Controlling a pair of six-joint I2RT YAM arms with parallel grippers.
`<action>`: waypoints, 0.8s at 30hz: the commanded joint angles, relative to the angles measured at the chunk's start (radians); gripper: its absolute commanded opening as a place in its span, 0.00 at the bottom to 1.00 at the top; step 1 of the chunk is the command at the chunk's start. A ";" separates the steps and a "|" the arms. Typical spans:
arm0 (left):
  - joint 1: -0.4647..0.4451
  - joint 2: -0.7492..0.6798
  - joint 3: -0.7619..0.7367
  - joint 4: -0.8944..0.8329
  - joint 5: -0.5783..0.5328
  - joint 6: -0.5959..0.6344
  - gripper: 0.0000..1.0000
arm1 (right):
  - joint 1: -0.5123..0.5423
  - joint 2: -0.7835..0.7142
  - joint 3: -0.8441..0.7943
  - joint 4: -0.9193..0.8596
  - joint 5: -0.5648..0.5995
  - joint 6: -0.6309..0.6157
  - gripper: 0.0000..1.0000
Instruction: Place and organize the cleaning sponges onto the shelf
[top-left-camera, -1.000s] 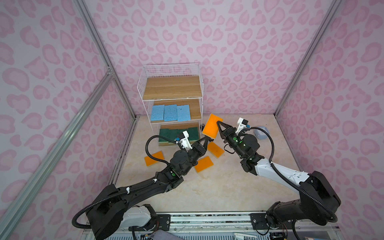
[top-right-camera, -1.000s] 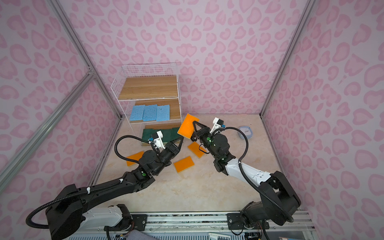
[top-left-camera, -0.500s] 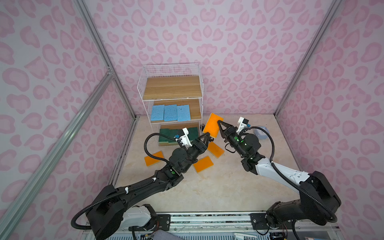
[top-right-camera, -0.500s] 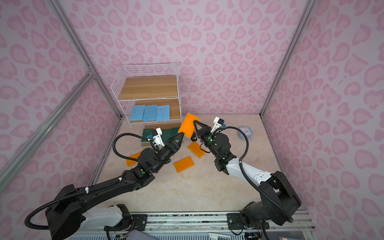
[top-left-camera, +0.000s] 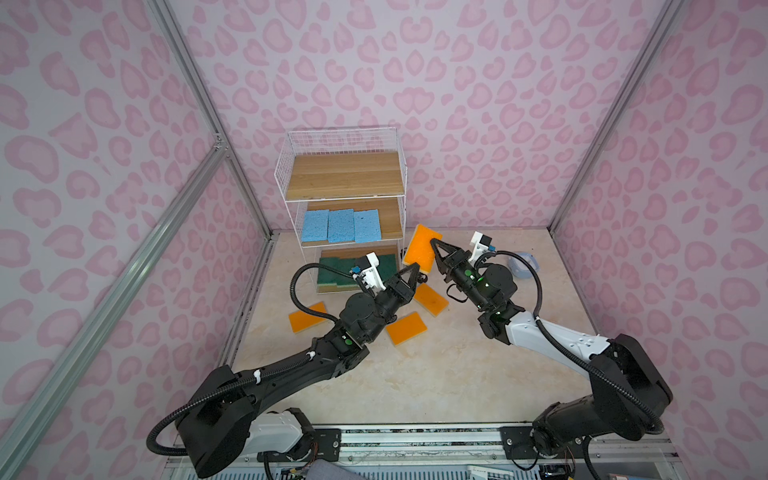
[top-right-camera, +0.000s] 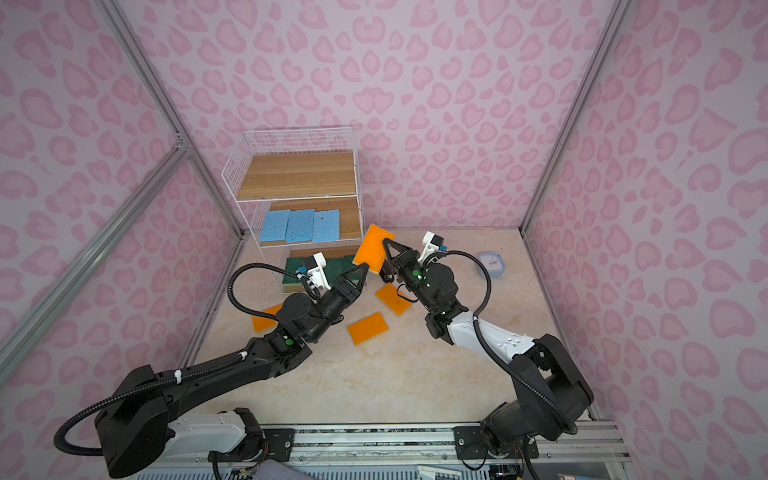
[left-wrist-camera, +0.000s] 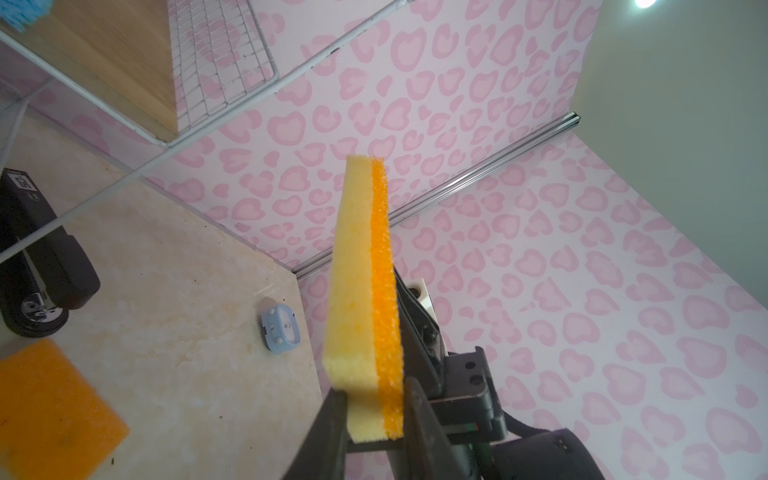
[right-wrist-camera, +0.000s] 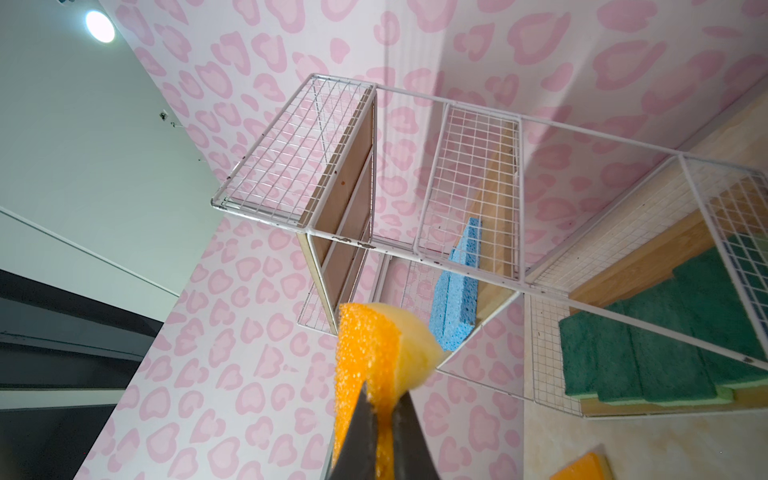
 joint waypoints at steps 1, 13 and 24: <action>0.003 0.004 0.008 0.042 0.005 -0.011 0.23 | 0.003 0.001 -0.005 0.041 -0.024 0.002 0.07; 0.028 -0.038 0.005 0.023 0.012 -0.032 0.04 | -0.007 0.000 0.007 0.050 -0.060 -0.028 0.47; 0.065 -0.361 0.039 -0.253 -0.122 0.068 0.04 | -0.113 -0.105 -0.032 -0.046 -0.129 -0.078 0.71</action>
